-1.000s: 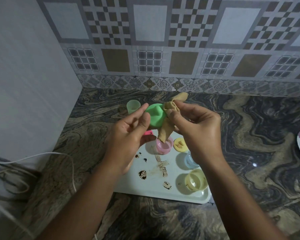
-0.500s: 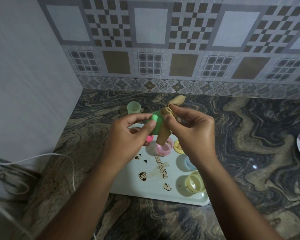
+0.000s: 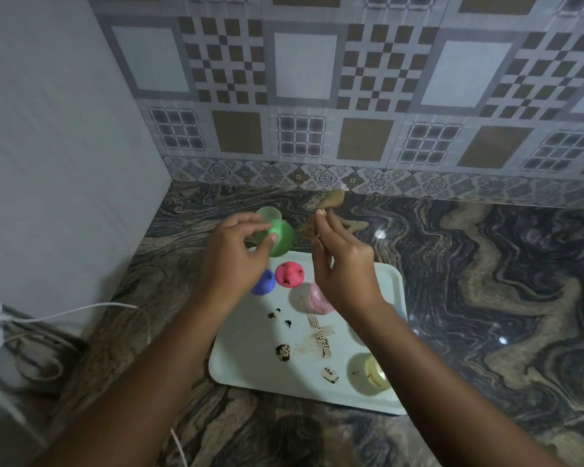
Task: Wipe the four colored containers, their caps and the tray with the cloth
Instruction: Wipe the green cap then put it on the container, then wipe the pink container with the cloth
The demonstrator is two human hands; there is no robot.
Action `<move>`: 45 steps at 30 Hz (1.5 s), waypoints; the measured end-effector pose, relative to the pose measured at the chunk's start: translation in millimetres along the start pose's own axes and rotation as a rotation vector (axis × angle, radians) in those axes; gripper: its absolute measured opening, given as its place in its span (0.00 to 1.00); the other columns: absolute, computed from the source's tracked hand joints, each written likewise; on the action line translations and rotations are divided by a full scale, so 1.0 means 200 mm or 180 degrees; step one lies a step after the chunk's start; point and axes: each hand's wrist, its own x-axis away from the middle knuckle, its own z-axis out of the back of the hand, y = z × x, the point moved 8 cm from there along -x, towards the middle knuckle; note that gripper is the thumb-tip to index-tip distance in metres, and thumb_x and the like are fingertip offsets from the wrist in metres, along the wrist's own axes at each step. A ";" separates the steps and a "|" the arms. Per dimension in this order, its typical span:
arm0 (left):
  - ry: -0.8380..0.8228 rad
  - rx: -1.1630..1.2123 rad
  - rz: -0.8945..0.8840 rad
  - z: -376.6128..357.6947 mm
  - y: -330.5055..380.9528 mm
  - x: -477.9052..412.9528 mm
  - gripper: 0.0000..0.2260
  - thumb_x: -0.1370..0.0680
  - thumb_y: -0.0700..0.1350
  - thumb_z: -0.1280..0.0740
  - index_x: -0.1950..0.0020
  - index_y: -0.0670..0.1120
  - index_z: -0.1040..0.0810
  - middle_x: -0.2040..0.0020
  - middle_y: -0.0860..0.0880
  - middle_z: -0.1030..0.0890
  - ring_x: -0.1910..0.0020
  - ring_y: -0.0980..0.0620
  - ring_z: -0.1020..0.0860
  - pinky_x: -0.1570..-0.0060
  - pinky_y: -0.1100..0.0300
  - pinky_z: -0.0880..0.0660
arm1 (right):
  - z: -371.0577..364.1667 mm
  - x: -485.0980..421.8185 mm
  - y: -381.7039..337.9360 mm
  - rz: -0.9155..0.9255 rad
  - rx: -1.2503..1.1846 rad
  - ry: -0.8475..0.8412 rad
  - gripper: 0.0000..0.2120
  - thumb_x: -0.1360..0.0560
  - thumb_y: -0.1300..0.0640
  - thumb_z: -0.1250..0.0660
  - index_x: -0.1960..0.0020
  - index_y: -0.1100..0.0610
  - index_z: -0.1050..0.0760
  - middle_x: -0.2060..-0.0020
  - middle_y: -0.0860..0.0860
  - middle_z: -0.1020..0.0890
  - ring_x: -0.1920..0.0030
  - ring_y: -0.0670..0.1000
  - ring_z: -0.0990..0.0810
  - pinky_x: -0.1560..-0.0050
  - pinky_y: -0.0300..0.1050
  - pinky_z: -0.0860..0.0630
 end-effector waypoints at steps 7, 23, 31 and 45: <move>-0.0224 -0.0707 0.0079 -0.14 -0.22 -0.31 0.10 0.25 0.47 0.27 0.46 0.45 0.15 0.43 0.46 0.18 0.45 0.48 0.19 0.44 0.56 0.23 | -0.42 -0.25 0.23 -0.0030 0.0739 -0.1323 0.28 0.24 0.70 0.35 0.24 0.65 0.31 0.26 0.66 0.29 0.41 0.72 0.19 0.50 0.65 0.17; -0.0891 -0.1103 0.0614 -0.54 -0.57 -0.60 0.08 0.24 0.45 0.29 0.46 0.47 0.18 0.48 0.42 0.16 0.49 0.42 0.18 0.49 0.52 0.20 | -0.62 -0.43 0.48 -0.0439 0.0860 -0.1349 0.16 0.22 0.66 0.37 0.36 0.63 0.21 0.43 0.64 0.18 0.50 0.68 0.18 0.55 0.56 0.21; -0.0845 -0.1168 0.0365 -0.59 -0.58 -0.57 0.08 0.19 0.42 0.36 0.42 0.41 0.24 0.47 0.37 0.19 0.49 0.37 0.21 0.58 0.52 0.28 | -0.59 -0.41 0.46 -0.0539 0.0588 -0.1125 0.17 0.22 0.67 0.35 0.34 0.65 0.21 0.42 0.65 0.17 0.47 0.70 0.18 0.51 0.57 0.20; -0.1518 -0.1670 0.0267 -0.60 -0.56 -0.53 0.16 0.18 0.46 0.41 0.31 0.46 0.32 0.33 0.37 0.30 0.40 0.33 0.25 0.45 0.41 0.25 | -0.46 -0.32 0.41 -0.0830 0.0274 -0.0976 0.23 0.28 0.64 0.42 0.36 0.67 0.20 0.47 0.68 0.16 0.51 0.70 0.17 0.52 0.58 0.18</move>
